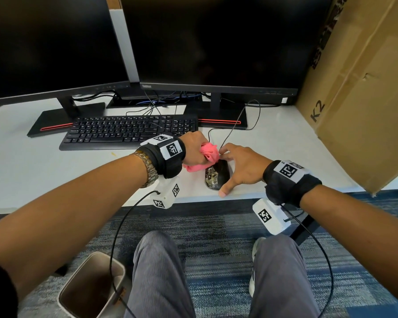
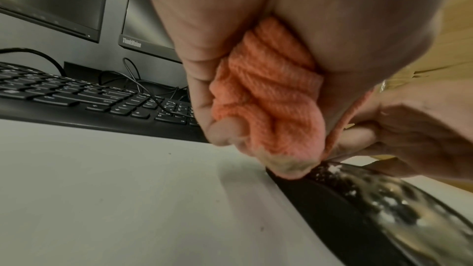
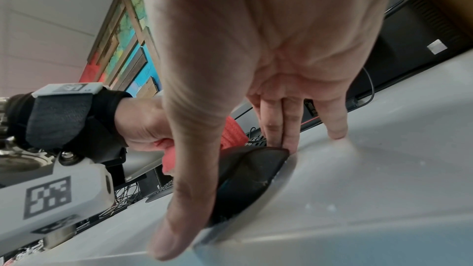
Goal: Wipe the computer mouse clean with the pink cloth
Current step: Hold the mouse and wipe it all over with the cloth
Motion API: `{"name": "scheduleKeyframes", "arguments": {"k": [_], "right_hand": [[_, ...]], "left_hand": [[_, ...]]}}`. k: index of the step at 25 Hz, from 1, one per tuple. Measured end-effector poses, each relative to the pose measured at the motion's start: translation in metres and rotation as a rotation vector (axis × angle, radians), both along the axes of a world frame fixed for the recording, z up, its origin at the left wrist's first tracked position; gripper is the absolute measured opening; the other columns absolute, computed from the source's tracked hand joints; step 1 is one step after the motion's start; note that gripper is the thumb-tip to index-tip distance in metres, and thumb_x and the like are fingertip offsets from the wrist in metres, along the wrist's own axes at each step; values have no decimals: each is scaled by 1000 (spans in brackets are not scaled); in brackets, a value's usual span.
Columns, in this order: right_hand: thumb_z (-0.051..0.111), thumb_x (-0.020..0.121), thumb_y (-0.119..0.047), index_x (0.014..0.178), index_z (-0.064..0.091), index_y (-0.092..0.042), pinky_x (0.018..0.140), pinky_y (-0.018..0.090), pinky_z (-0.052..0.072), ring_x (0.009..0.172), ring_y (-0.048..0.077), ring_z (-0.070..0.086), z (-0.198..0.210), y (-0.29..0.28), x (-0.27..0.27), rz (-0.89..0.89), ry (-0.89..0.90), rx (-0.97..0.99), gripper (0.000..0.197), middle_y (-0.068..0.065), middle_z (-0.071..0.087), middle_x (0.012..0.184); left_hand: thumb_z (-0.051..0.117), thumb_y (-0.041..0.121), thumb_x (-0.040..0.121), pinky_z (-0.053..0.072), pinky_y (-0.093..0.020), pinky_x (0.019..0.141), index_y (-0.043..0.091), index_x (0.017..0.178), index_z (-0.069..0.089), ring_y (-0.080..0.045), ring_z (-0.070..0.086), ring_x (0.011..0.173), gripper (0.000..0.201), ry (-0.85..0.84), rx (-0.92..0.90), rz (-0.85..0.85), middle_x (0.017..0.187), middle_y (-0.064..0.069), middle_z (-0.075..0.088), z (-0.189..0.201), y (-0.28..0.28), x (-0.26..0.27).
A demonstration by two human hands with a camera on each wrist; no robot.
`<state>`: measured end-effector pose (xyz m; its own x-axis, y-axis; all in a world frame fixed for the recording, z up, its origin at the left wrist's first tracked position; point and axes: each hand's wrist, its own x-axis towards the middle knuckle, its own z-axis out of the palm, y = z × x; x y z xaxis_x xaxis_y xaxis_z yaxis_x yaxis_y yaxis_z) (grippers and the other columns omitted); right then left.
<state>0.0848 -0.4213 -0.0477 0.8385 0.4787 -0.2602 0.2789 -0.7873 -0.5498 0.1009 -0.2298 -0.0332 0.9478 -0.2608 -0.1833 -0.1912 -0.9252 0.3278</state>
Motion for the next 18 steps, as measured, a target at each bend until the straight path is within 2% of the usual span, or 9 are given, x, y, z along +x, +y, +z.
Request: {"name": "scheduleKeyframes", "arguments": {"k": [7,11,14,18], "right_hand": [[100,47,-32,142,40,-16,113,37,39,137,21,48,0,0,0,-8,0,-7,113,5,51,149],[100,46,-32,142,40,-15,114,38,39,138,21,48,0,1,0,-3,3,-6,115,5,50,150],[100,47,-31,142,40,-14,112,35,39,138,21,48,1,1,0,-2,-7,-8,114,5,50,150],[100,47,-30,143,39,-13,110,31,38,139,20,47,1,1,0,-6,-3,-3,114,5,49,151]], "left_hand": [[69,20,78,45,-26,60,1,86,68,-18,55,68,20,-11,-44,-18,75,-10,63,2,7,-4],[72,29,78,48,-25,58,9,78,66,-18,58,65,21,-49,-69,7,73,-7,66,-4,4,-2],[71,32,77,50,-26,59,7,84,70,-21,62,66,26,-44,-55,10,77,-11,71,-6,3,-3],[70,28,75,48,-22,54,1,85,69,-19,60,62,29,-32,-78,28,79,-16,73,-8,7,-8]]}}
